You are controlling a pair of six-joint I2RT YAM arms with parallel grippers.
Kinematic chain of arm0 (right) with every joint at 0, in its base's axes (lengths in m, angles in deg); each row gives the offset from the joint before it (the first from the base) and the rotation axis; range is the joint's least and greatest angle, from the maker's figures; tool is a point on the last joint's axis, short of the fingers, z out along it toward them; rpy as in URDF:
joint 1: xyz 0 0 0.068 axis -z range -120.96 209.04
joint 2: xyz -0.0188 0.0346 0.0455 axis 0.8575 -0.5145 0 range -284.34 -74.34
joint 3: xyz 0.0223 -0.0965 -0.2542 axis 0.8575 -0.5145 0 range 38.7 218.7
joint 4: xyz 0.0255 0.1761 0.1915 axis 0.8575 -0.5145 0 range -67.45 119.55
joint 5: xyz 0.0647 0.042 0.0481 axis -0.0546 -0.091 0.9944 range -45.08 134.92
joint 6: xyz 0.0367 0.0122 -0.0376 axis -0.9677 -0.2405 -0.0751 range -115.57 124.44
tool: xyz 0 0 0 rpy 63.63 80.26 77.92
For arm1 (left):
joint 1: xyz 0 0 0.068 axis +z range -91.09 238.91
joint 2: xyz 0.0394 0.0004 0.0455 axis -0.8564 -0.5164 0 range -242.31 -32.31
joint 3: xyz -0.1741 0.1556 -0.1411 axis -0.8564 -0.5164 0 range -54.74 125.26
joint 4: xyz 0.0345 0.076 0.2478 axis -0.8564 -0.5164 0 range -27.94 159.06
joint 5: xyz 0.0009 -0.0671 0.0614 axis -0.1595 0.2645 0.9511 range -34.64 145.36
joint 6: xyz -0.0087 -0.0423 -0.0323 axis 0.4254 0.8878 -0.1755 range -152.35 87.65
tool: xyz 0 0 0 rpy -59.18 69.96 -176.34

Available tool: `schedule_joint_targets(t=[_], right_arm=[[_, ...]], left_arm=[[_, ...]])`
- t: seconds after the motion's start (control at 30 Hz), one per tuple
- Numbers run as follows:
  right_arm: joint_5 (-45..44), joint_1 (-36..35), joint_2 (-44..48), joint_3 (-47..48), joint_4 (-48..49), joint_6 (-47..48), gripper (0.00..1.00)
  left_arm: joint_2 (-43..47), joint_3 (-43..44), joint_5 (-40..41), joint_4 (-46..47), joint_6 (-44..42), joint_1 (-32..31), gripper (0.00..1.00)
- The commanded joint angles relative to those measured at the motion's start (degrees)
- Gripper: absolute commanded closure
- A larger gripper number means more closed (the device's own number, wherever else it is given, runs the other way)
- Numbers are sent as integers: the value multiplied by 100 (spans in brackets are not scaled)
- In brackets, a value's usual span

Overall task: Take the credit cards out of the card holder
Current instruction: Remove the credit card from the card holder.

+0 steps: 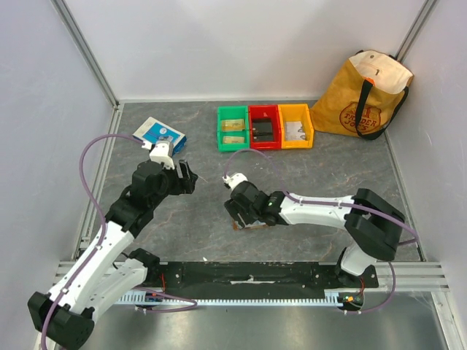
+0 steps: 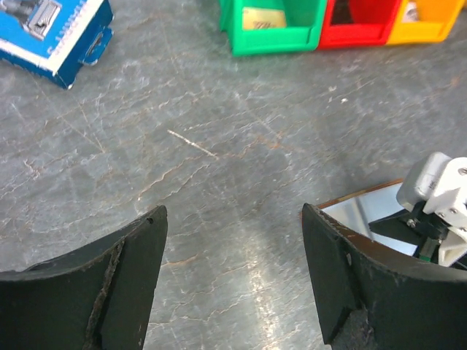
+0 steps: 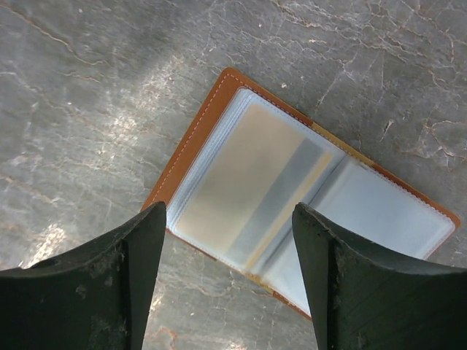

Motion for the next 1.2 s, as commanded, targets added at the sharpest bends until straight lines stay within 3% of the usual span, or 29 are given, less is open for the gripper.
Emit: schedule_joint_targets(t=[0.0, 0.2, 0.53, 0.77, 1.17], right_arm=[[-552, -178, -319, 426, -173, -162, 24], [-693, -292, -531, 444, -428, -276, 25], [-544, -292, -223, 286, -463, -232, 29], [-605, -292, 146, 268, -490, -294, 27], [-570, -231, -293, -4, -393, -355, 35]], left_arm=[[-265, 84, 125, -170, -369, 60, 20], [-336, 67, -147, -179, -343, 174, 21], [-476, 76, -481, -144, -316, 262, 23], [-503, 58, -508, -127, -316, 271, 23], [-564, 23, -885, 5, -273, 271, 24]])
